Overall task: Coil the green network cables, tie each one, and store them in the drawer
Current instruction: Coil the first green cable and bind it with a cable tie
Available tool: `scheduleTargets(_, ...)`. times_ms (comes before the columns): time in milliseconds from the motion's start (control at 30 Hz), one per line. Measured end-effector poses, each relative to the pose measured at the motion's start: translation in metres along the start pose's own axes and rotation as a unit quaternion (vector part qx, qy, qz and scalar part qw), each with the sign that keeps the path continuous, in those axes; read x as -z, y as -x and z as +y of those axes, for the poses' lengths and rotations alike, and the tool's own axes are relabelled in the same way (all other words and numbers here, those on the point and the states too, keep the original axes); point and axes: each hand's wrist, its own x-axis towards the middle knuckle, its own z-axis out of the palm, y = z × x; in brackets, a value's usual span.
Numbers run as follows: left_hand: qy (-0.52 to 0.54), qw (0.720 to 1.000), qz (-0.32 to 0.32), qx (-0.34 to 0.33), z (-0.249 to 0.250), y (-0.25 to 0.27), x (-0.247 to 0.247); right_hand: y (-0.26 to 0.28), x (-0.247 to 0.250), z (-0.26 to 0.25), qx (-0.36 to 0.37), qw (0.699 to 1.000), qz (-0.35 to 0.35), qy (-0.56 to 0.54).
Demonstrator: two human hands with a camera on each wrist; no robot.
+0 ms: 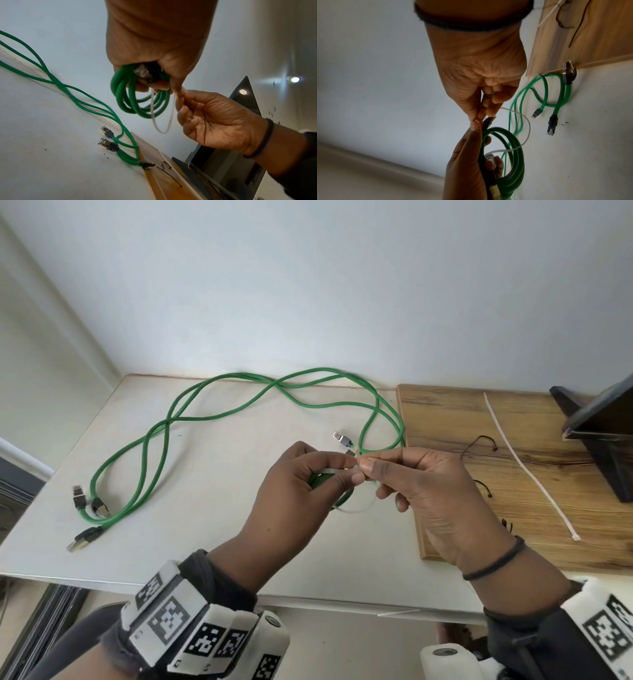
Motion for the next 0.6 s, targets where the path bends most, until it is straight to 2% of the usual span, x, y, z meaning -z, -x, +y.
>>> scheduleTargets(167, -0.075, 0.996, 0.015, -0.041, -0.010, 0.001, 0.000, 0.001, -0.004, 0.002, 0.024, 0.999, -0.001, 0.026)
scheduleTargets(300, -0.089, 0.994, 0.013, -0.061, -0.012, 0.003, 0.000, 0.000, -0.006, 0.007, 0.038, 0.998, 0.023, 0.054)
scheduleTargets(600, -0.010, 1.000, -0.015, 0.001, -0.012, 0.000, -0.005, -0.003, -0.007, 0.007, -0.011, 0.999, 0.041, 0.005)
